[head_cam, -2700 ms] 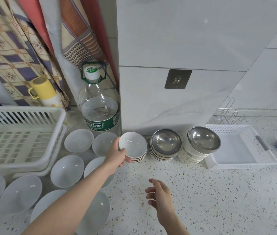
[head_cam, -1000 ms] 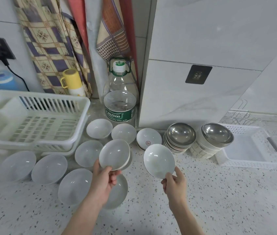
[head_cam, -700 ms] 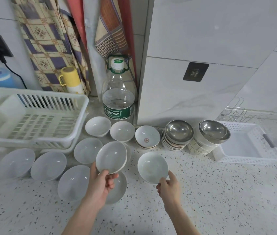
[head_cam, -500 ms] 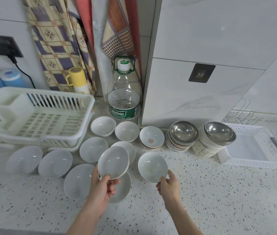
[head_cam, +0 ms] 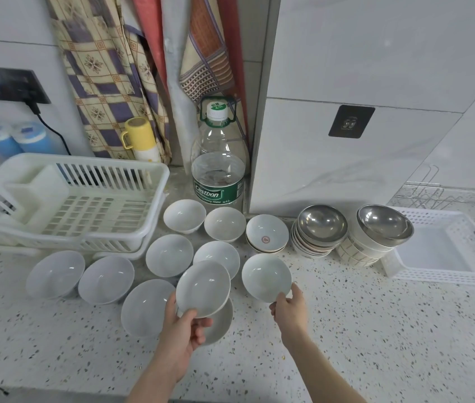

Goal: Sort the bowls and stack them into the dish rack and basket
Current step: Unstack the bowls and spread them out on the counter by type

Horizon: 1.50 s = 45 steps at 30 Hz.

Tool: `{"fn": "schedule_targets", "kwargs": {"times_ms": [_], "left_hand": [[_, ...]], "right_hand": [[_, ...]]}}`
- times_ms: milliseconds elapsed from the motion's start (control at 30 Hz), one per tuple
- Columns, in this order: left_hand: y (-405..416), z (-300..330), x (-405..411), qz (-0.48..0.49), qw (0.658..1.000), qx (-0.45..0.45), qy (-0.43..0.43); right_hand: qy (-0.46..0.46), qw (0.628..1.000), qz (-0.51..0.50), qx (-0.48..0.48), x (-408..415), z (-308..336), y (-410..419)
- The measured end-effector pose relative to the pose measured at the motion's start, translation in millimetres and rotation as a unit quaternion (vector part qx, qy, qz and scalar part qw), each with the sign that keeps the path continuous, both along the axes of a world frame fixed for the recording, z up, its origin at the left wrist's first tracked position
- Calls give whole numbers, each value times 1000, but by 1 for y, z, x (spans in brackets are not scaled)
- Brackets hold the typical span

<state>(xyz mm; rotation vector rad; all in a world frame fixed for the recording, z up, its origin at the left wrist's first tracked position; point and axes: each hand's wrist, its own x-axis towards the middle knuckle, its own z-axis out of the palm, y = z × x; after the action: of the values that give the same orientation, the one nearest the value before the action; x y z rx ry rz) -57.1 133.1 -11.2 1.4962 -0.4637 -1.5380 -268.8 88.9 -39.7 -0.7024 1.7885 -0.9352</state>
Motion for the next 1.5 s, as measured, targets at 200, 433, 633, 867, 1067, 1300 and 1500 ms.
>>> {"fn": "schedule_targets", "kwargs": {"times_ms": [200, 433, 633, 867, 1067, 1300, 1500], "left_hand": [[3, -2, -3, -24, 1000, -4, -11], [10, -2, -13, -68, 996, -32, -51], [18, 5, -33, -175, 978, -69, -95], [32, -16, -57, -263, 954, -46, -137], [33, -30, -62, -302, 939, -39, -158], [35, -30, -64, -309, 929, -51, -199], [38, -29, -63, -331, 918, -57, -209]], "right_hand": [[-26, 999, -19, 8, 7, -2, -2], [-76, 997, -10, 25, -5, 6, 8], [-60, 998, 17, -13, -21, 11, 49], [-79, 994, 52, -61, -24, 14, 86], [72, 986, 149, -28, -30, 5, 87], [104, 980, 167, -22, -32, -1, 87], [108, 977, 185, 1, -32, -4, 87]]}}
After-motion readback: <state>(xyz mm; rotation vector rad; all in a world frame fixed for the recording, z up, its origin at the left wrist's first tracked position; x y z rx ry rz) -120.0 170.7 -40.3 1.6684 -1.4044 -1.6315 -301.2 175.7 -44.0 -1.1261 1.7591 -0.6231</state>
